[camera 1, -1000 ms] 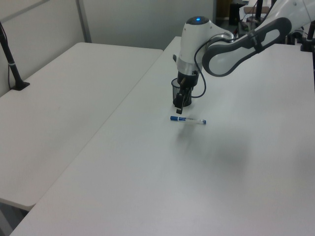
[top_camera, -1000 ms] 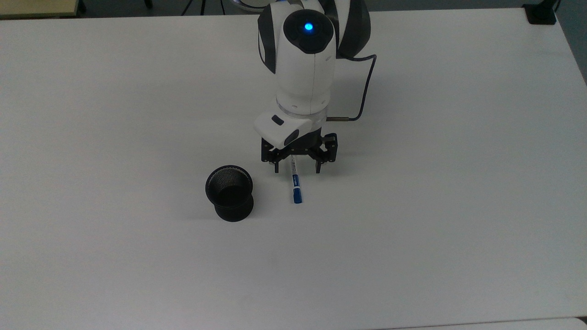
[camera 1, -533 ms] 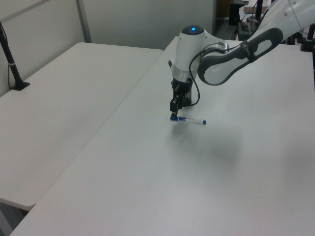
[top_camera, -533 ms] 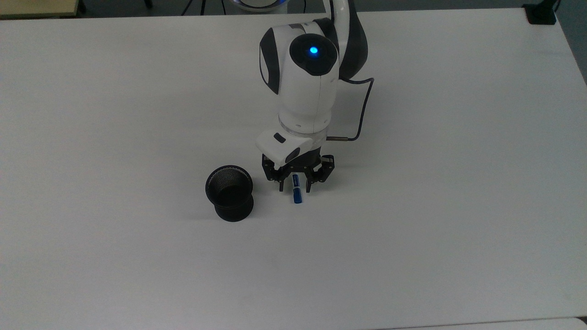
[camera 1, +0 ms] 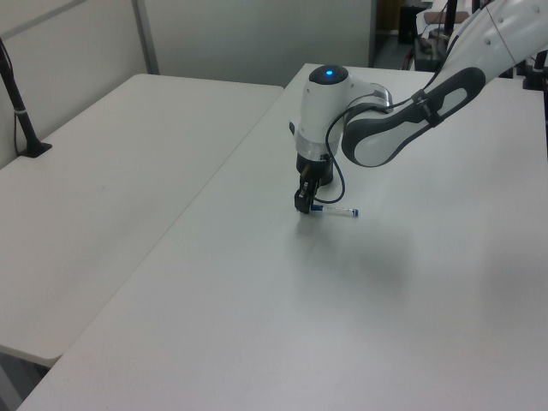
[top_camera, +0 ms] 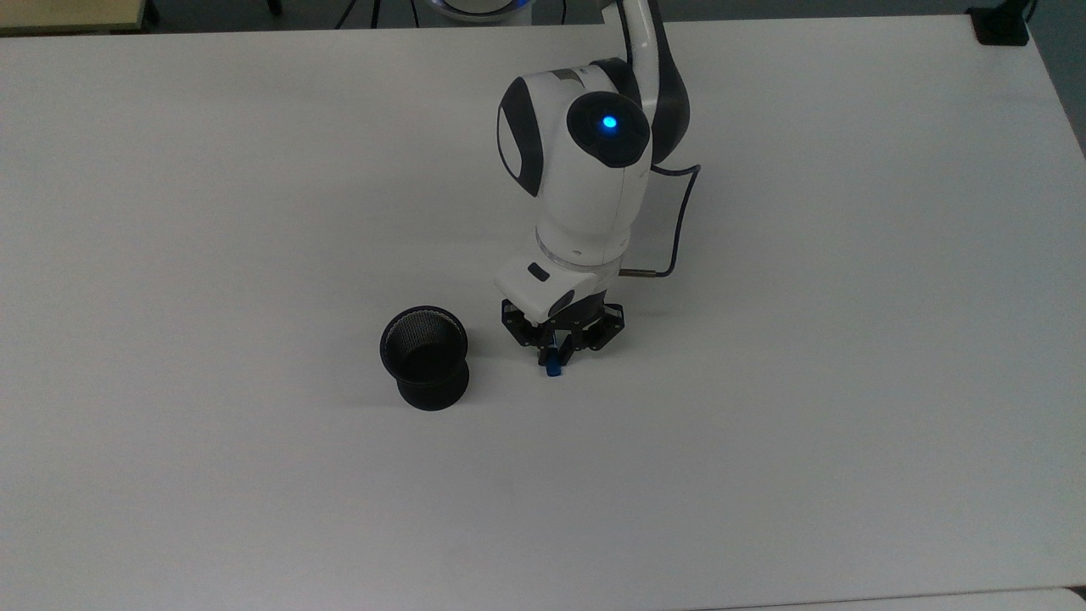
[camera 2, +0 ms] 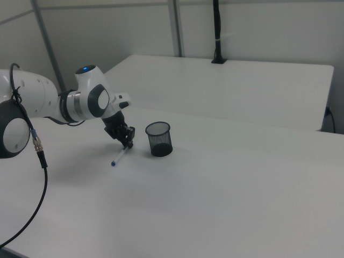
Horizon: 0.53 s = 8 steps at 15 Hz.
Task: Insert the marker
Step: 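Lower the gripper and close it around the marker's blue cap end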
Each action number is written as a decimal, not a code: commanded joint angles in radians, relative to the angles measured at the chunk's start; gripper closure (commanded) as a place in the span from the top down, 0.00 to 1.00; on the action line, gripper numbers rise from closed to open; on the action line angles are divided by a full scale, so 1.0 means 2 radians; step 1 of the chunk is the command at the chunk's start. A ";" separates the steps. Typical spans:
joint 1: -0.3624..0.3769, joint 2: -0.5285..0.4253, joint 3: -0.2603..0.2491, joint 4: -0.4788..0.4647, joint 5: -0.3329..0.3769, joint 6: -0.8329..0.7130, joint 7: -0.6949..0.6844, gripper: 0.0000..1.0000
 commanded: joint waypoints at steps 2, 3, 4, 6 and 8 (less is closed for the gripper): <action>0.005 0.003 -0.004 0.005 -0.010 0.007 0.015 0.09; 0.004 -0.002 -0.004 0.005 -0.009 0.007 0.015 0.09; 0.004 -0.011 -0.004 0.005 -0.007 0.007 0.015 0.09; 0.002 -0.035 -0.004 0.005 -0.007 0.005 0.015 0.09; -0.001 -0.060 -0.005 0.005 -0.008 0.004 0.017 0.09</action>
